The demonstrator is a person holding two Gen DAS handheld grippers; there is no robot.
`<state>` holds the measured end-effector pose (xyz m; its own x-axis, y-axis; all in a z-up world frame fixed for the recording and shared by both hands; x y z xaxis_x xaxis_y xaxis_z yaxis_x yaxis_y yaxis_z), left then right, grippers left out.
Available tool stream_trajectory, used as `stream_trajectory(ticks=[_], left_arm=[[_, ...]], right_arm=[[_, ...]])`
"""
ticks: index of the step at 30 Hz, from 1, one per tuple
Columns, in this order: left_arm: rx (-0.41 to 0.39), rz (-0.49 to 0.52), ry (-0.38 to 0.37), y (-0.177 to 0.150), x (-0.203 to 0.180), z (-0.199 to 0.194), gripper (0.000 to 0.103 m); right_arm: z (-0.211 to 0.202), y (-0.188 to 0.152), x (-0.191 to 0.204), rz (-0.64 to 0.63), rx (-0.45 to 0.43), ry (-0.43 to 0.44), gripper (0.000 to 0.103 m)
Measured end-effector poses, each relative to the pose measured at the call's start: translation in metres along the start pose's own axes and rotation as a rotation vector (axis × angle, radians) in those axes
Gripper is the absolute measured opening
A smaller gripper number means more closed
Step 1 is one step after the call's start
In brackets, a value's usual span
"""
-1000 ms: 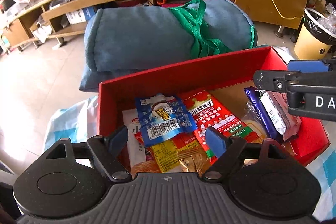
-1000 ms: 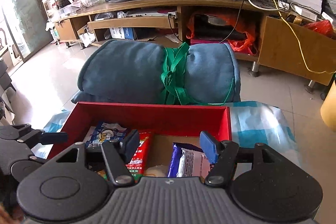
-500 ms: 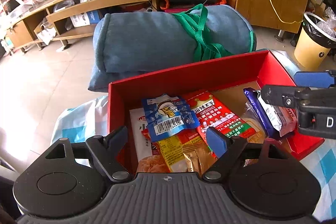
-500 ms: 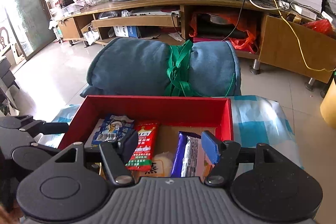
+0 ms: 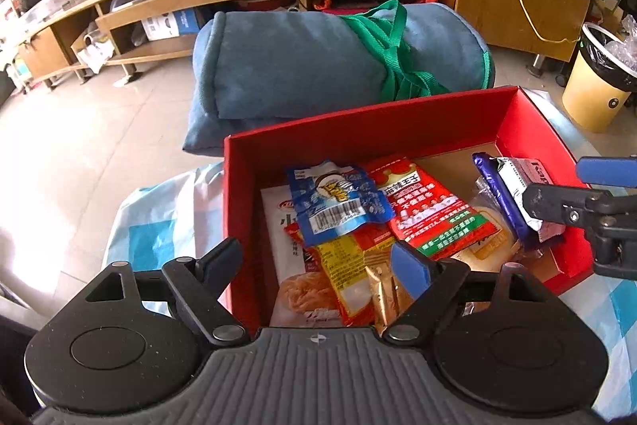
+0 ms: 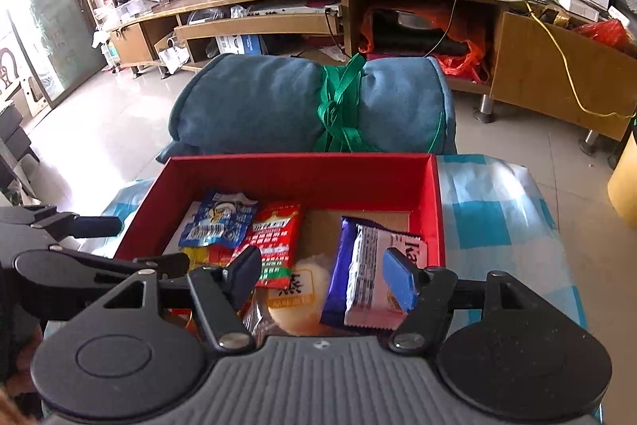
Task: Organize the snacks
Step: 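Move both grippers back over the yellow cake bag and white sachet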
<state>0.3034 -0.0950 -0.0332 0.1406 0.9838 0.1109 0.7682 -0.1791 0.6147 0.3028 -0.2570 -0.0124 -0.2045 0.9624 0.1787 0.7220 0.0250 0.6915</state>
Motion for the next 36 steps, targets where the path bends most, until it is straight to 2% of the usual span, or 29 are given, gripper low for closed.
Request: stream_trajectory(ticks=[4, 11, 14, 20, 25, 30, 33, 36], left_arm=[[0.017, -0.018, -0.006, -0.007, 0.008, -0.001, 0.087], [0.053, -0.061, -0.010, -0.028, 0.033, -0.007, 0.087], [0.070, -0.093, -0.002, -0.040, 0.050, -0.009, 0.087], [0.075, -0.184, 0.025, -0.058, 0.082, -0.017, 0.090], [0.074, -0.242, 0.002, -0.071, 0.094, -0.029, 0.091], [0.132, -0.214, 0.046, -0.094, 0.099, -0.019, 0.091], [0.173, -0.214, 0.102, -0.104, 0.113, -0.007, 0.091], [0.206, -0.250, 0.080, -0.111, 0.121, 0.001, 0.093]], right_arm=[[-0.005, -0.009, -0.001, 0.006, 0.012, -0.003, 0.062], [-0.015, -0.046, -0.001, 0.024, 0.082, -0.016, 0.062], [-0.022, -0.053, 0.002, -0.009, 0.072, -0.034, 0.067], [-0.043, -0.060, 0.007, 0.030, 0.048, -0.006, 0.067], [-0.055, -0.065, 0.015, 0.037, 0.042, 0.020, 0.068], [-0.054, -0.087, 0.019, 0.020, 0.092, 0.015, 0.068], [-0.050, -0.100, 0.015, 0.022, 0.127, 0.005, 0.068], [-0.043, -0.110, 0.009, 0.041, 0.160, 0.003, 0.068]])
Point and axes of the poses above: each gripper's, at about its wrist camera, not at the fingertips, and z roughly the way its jaws point, x to its left, y to its top, the point moved 9 cm from there along z, roughly the way its jaws point, and after that the axes turned 3 degrees about -x, right-handed, at the moved point
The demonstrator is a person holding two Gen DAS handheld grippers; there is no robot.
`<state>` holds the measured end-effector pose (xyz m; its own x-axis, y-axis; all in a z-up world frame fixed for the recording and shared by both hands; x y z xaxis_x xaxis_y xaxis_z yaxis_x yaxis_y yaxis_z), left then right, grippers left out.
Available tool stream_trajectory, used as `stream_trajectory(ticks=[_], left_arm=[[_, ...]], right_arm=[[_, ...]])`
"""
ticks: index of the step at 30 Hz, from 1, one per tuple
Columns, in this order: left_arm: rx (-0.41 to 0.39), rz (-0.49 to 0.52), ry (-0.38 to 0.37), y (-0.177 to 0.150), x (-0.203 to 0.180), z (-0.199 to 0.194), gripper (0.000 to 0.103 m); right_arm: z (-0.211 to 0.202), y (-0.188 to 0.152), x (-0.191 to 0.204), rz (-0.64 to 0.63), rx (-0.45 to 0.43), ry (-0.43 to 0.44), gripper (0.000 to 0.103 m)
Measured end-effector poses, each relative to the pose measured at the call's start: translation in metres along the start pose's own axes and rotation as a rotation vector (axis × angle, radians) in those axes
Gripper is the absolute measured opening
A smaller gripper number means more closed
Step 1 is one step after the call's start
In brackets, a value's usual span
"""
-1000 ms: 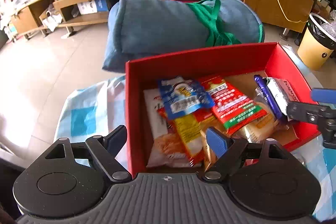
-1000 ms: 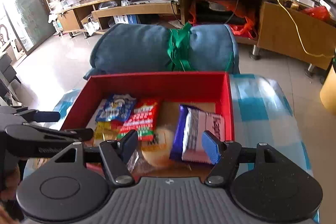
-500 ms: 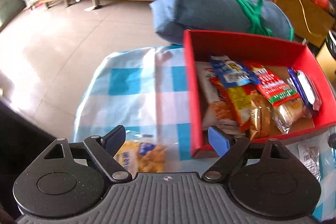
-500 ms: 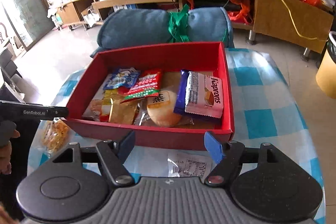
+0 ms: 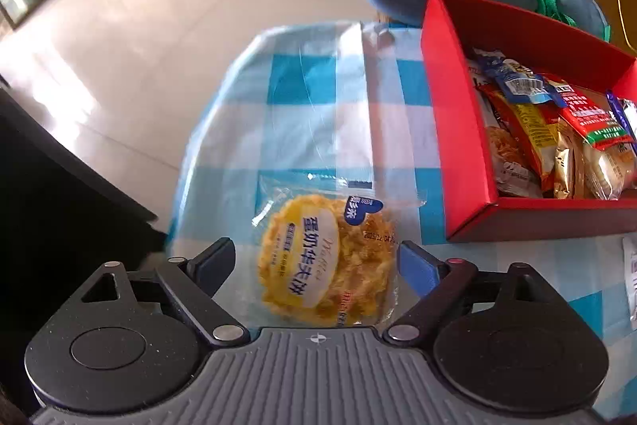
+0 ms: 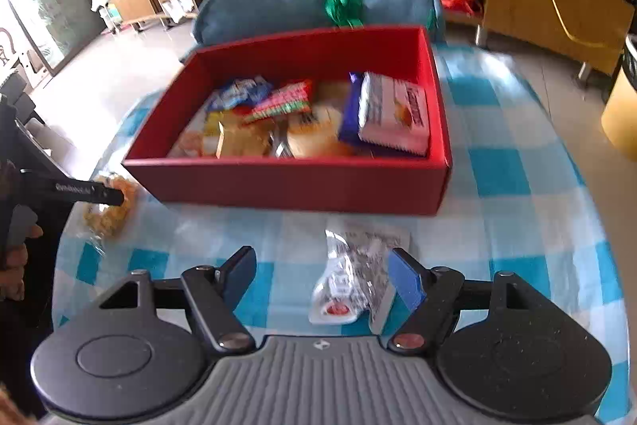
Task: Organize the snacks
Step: 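Move both grippers back over the yellow cake bag and white sachet, then grasp the yellow Waffles cake bag with left gripper while right gripper grasps white sachet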
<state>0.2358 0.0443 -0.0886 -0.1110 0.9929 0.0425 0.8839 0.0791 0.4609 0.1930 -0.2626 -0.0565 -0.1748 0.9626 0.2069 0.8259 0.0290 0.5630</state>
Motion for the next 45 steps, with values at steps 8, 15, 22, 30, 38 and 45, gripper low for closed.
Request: stream_trajectory(ticks=[8, 15, 22, 30, 38, 45], left_arm=[[0.047, 0.017, 0.031, -0.002, -0.005, 0.025, 0.098], [0.067, 0.037, -0.044, -0.021, -0.024, 0.009, 0.082], [0.075, 0.082, -0.136, -0.046, -0.051, -0.011, 0.080], [0.072, 0.162, -0.128, -0.061, -0.072, -0.013, 0.082], [0.081, 0.181, -0.136, -0.065, -0.074, -0.008, 0.091], [0.083, 0.195, -0.137, -0.067, -0.075, -0.008, 0.093]], right_arm=[[0.016, -0.007, -0.010, 0.019, 0.050, -0.010, 0.068], [0.028, -0.017, -0.020, 0.062, 0.100, -0.019, 0.068], [0.033, -0.011, -0.019, 0.083, 0.096, -0.011, 0.068], [0.051, -0.010, -0.014, 0.049, 0.104, -0.045, 0.076], [0.058, -0.014, -0.008, 0.026, 0.128, -0.005, 0.100], [0.049, -0.021, -0.004, -0.118, 0.107, -0.101, 0.062]])
Point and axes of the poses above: each gripper's, at about its wrist camera, not at the fingertips, and z roughly the way its jaws point, x to its left, y to its top, the point moved 9 cm from there along z, roughly the way its jaws point, and after that the axes turned 3 degrees about -x, right-handed, at the moved point
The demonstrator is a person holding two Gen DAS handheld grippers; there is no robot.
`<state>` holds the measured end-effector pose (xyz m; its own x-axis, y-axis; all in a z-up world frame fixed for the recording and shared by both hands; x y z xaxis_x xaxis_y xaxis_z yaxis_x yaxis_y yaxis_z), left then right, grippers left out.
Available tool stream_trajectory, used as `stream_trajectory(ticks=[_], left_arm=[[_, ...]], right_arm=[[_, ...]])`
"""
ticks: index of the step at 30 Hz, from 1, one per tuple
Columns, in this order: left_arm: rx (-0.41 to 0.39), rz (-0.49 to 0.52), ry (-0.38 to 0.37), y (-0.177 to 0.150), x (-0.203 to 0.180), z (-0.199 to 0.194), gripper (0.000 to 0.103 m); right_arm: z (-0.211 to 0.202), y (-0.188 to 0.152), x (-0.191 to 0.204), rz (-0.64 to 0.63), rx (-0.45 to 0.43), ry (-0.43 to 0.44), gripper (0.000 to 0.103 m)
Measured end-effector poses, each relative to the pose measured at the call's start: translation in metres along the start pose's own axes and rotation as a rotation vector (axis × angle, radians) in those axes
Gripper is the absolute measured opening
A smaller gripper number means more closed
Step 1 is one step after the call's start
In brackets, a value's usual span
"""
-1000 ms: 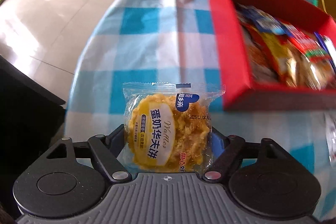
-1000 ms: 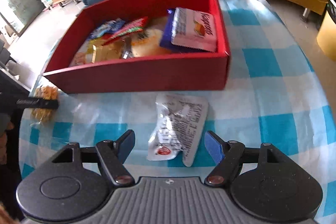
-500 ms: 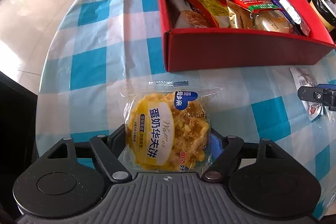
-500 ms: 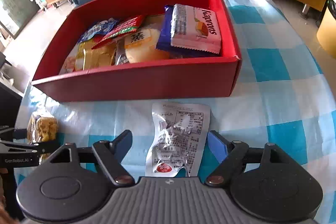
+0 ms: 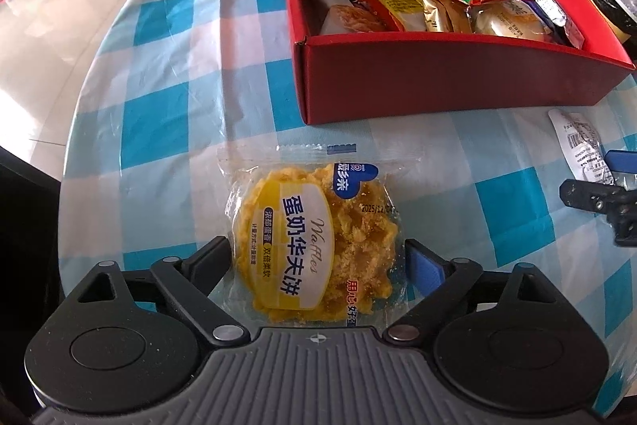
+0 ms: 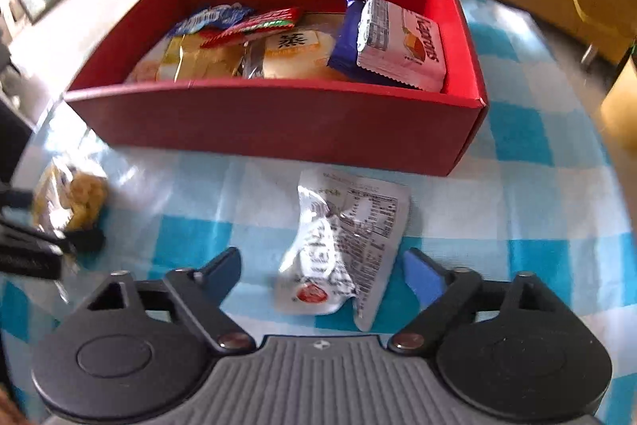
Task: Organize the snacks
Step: 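Grasp the yellow Waffles cake bag with left gripper while right gripper grasps white sachet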
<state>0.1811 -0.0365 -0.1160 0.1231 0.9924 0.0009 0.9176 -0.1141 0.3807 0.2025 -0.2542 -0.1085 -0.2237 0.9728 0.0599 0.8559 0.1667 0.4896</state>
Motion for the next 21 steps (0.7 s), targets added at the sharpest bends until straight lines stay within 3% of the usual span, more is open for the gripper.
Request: stream_trajectory(ticks=[3, 13, 21], left_arm=[[-0.008, 0.022, -0.004, -0.001, -0.005, -0.005, 0.086], [-0.006, 0.082, -0.056, -0.011, -0.029, -0.013, 0.080], [-0.016, 0.118, -0.090, -0.014, -0.043, -0.020, 0.079]], right_arm=[[-0.006, -0.002, -0.002, 0.012, -0.004, 0.009, 0.053], [-0.034, -0.030, 0.035, -0.033, -0.011, 0.078, 0.052], [-0.065, -0.028, 0.042, 0.002, -0.091, 0.111, 0.052]])
Point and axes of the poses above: each gripper's, at about its wrist camera, not at the fingertips, and z roughly the way its jaws point, x to its left, y to its top, the point moved 9 cm from there along z, roughly the way its jaws point, and after that the axes turned 3 degrees about -x, right-handed, at the moved point
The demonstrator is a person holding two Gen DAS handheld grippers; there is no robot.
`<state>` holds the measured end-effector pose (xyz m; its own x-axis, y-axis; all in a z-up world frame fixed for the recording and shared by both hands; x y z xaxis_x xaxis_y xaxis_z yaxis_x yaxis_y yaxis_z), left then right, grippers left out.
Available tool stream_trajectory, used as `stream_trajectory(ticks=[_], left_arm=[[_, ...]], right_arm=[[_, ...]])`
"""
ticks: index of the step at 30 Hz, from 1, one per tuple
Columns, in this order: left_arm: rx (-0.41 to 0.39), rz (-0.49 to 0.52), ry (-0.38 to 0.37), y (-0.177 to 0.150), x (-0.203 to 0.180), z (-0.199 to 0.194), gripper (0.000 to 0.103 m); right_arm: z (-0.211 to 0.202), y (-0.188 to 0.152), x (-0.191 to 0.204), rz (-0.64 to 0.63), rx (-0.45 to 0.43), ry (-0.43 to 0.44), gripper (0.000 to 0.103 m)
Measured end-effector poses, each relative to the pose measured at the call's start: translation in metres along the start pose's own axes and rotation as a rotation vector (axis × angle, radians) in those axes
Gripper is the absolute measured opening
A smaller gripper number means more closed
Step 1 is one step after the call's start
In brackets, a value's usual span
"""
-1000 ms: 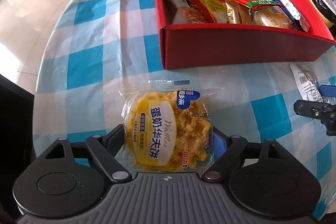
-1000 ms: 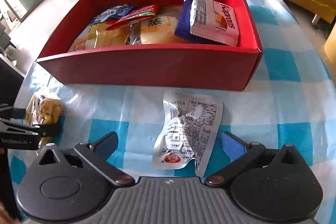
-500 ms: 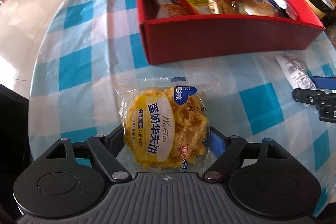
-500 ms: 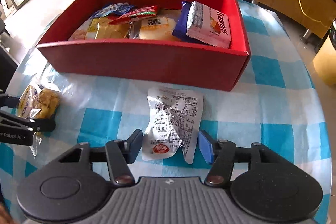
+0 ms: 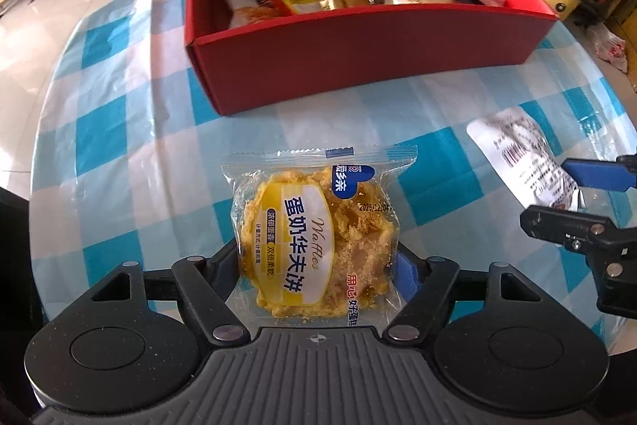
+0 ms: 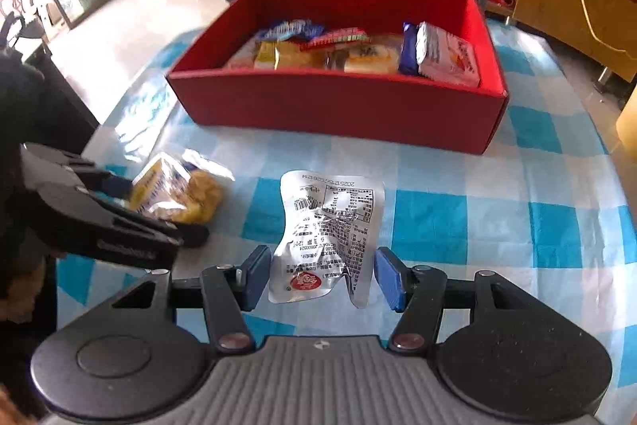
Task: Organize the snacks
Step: 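Grasp the yellow Waffles cake bag with left gripper while right gripper grasps white sachet, then lift the cake bag and white sachet and carry both over the red box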
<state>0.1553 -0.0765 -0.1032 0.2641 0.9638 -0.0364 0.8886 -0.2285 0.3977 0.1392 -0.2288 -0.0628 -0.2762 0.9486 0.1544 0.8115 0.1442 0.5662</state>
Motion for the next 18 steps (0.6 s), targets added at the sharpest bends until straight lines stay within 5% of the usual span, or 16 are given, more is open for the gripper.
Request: stream_trajectory(ticks=[18], left_arm=[[-0.132, -0.028, -0.035, 0.043, -0.015, -0.035, 0.079]], right_arm=[[-0.026, 0.041, -0.011, 0.041, -0.140, -0.012, 0.052]])
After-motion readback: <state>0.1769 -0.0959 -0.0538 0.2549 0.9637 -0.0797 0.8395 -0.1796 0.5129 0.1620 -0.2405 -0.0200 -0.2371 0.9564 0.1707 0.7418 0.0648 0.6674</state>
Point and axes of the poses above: each gripper's, at about its wrist camera, not at the fingertips, and z roughly the way its jaws point, x to its left, y to its top, the point moved 9 cm from there along z, roughly the way its jaws point, and after that the axes turned 3 degrees about -x, right-handed, at the moved point
